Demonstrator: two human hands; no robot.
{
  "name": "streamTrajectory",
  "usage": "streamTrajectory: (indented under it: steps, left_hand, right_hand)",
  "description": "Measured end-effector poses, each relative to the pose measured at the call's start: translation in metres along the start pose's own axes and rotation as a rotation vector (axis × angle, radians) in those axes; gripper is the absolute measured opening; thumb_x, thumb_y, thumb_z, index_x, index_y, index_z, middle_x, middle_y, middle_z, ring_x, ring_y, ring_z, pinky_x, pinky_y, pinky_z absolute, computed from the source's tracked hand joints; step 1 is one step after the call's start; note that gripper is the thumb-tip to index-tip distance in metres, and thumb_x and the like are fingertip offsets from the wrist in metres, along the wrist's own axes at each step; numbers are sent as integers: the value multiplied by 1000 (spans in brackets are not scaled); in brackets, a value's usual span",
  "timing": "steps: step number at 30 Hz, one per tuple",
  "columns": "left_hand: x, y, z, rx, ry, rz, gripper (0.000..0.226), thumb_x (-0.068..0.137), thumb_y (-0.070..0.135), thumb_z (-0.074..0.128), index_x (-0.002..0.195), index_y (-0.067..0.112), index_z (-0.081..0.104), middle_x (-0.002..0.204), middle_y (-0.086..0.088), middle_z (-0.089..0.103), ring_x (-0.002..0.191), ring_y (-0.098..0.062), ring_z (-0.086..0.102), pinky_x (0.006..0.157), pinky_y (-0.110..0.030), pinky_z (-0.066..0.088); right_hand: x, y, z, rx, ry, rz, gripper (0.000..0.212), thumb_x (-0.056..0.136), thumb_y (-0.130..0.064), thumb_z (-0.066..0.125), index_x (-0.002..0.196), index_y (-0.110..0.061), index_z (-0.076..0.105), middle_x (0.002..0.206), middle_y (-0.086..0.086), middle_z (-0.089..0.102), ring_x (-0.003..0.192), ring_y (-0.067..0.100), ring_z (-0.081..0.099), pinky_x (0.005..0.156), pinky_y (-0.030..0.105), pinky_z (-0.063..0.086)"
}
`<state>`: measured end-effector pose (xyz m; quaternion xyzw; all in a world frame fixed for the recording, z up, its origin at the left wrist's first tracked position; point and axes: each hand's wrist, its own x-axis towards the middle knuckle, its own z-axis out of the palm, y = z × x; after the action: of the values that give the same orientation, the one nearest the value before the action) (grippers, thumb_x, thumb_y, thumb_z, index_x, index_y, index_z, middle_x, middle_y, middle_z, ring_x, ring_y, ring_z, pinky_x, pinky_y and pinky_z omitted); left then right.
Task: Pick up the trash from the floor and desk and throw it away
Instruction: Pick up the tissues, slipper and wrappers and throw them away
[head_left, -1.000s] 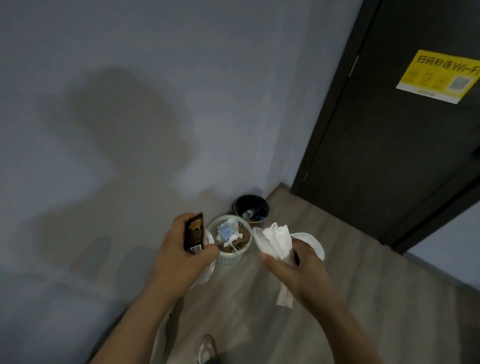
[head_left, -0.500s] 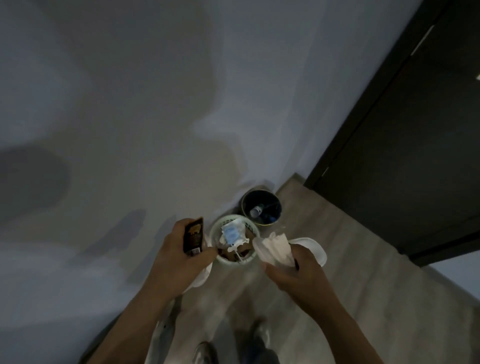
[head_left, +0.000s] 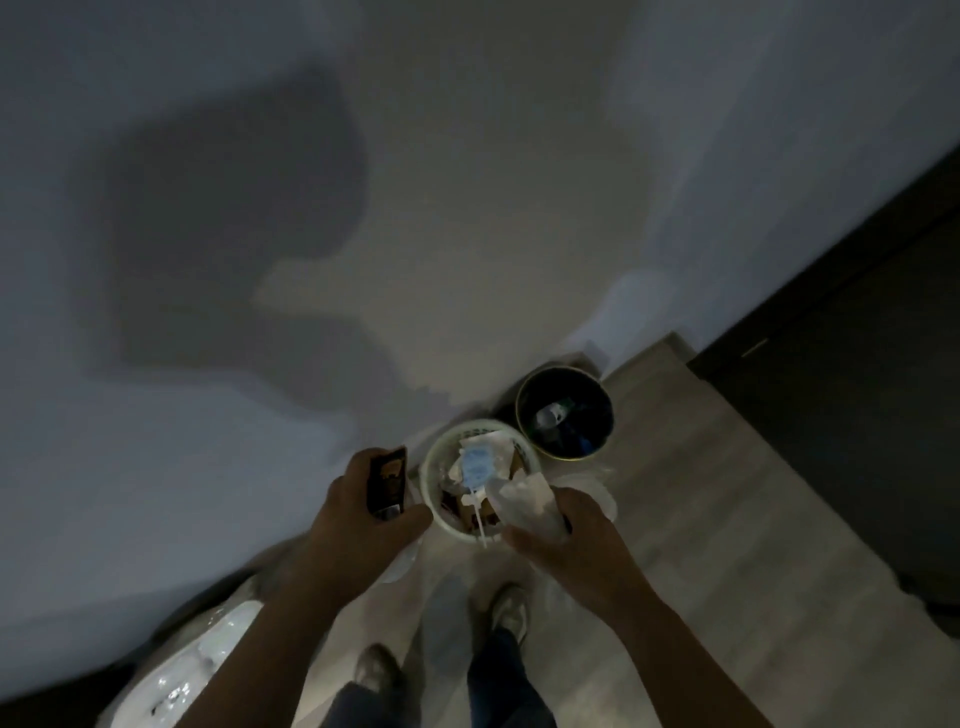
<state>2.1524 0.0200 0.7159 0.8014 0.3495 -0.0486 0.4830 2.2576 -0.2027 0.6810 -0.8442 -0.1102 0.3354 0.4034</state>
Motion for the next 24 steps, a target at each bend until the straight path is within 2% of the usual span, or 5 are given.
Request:
streamTrajectory:
  steps: [5, 8, 13, 19, 24]
  left_hand:
    - [49, -35, 41, 28, -11, -99, 53, 66, 40, 73, 104, 50, 38, 82, 19, 56, 68, 7, 55, 51, -8, 33]
    - [80, -68, 63, 58, -25, -144, 52, 65, 42, 74, 104, 48, 40, 81, 19, 57, 69, 4, 55, 53, -12, 36]
    - [123, -125, 102, 88, -82, -204, 62, 61, 52, 68, 115, 36, 44, 94, 13, 57, 83, -5, 57, 58, -20, 40]
    - [166, -190, 148, 189, -96, -220, 66, 67, 46, 73, 125, 31, 44, 105, 6, 58, 89, -11, 58, 69, -23, 44]
    - [199, -224, 174, 191, -77, -207, 58, 64, 49, 69, 115, 36, 44, 86, 21, 51, 75, 5, 49, 56, -13, 33]
  right_hand:
    - [74, 32, 8, 12, -135, -27, 55, 66, -67, 67, 110, -36, 58, 98, -13, 62, 89, 0, 61, 68, 18, 51]
    - [117, 57, 23, 15, -173, -63, 31, 73, -58, 68, 97, -42, 60, 85, -19, 63, 80, -6, 61, 58, 10, 44]
    - [180, 110, 60, 22, -193, -28, 33, 73, -55, 70, 102, -40, 62, 90, -16, 65, 83, -5, 62, 60, 11, 48]
    - [248, 175, 107, 50, -156, -6, 38, 72, -52, 72, 100, -28, 62, 90, -10, 62, 80, 1, 62, 61, 15, 50]
    - [286, 226, 155, -53, -176, 35, 60, 74, -64, 64, 119, -26, 57, 113, -2, 60, 106, 14, 57, 91, 40, 50]
